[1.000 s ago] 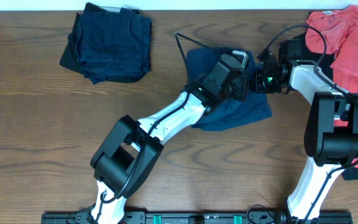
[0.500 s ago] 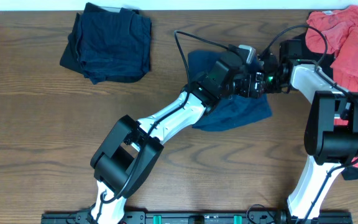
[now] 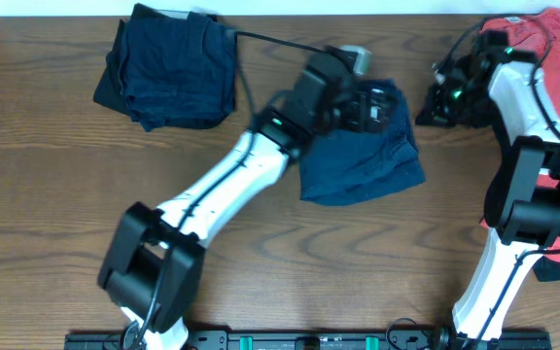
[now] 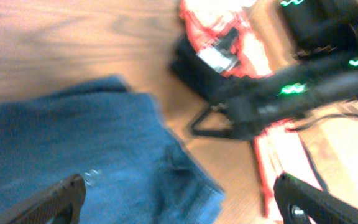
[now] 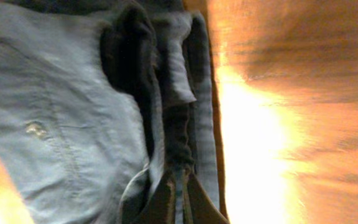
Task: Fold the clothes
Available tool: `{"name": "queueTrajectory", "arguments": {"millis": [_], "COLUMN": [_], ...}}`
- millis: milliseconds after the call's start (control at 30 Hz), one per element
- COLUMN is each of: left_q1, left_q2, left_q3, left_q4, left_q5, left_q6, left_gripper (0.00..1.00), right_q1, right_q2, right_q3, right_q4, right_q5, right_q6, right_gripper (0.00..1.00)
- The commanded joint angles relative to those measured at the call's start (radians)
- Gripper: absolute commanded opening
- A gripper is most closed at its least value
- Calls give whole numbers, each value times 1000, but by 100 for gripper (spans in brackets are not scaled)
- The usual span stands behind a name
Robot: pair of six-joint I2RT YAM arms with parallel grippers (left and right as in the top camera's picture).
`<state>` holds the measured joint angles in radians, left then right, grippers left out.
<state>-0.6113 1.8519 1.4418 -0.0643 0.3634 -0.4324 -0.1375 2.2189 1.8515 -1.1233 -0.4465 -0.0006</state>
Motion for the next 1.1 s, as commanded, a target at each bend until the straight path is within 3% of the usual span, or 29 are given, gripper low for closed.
{"name": "queueTrajectory", "arguments": {"millis": [0, 167, 233, 467, 700, 800, 1067], "left_q1": [68, 134, 146, 148, 148, 148, 147], "left_q2": [-5, -5, -4, -3, -3, -2, -2], "left_q3": [13, 13, 13, 13, 13, 13, 12], "left_q4": [-100, -283, -325, -355, -378, -385, -385], "left_q5": [3, 3, -8, -47, -47, -47, -50], "left_q6": [59, 166, 189, 194, 208, 222, 222], "left_gripper": [98, 98, 98, 98, 98, 98, 98], "right_q1": [10, 43, 68, 168, 203, 192, 169], "right_q2": [-3, -3, -3, -3, -3, -3, -3], "right_q3": [88, 103, 86, 35, -111, -164, -143], "right_q4": [-68, -147, -159, -193, -75, -17, 54], "right_q5": [6, 24, 24, 169, 496, 611, 552], "right_q6": [-51, -87, -87, -54, 169, 248, 222], "right_gripper": [11, 41, 44, 49, 36, 35, 48]}}
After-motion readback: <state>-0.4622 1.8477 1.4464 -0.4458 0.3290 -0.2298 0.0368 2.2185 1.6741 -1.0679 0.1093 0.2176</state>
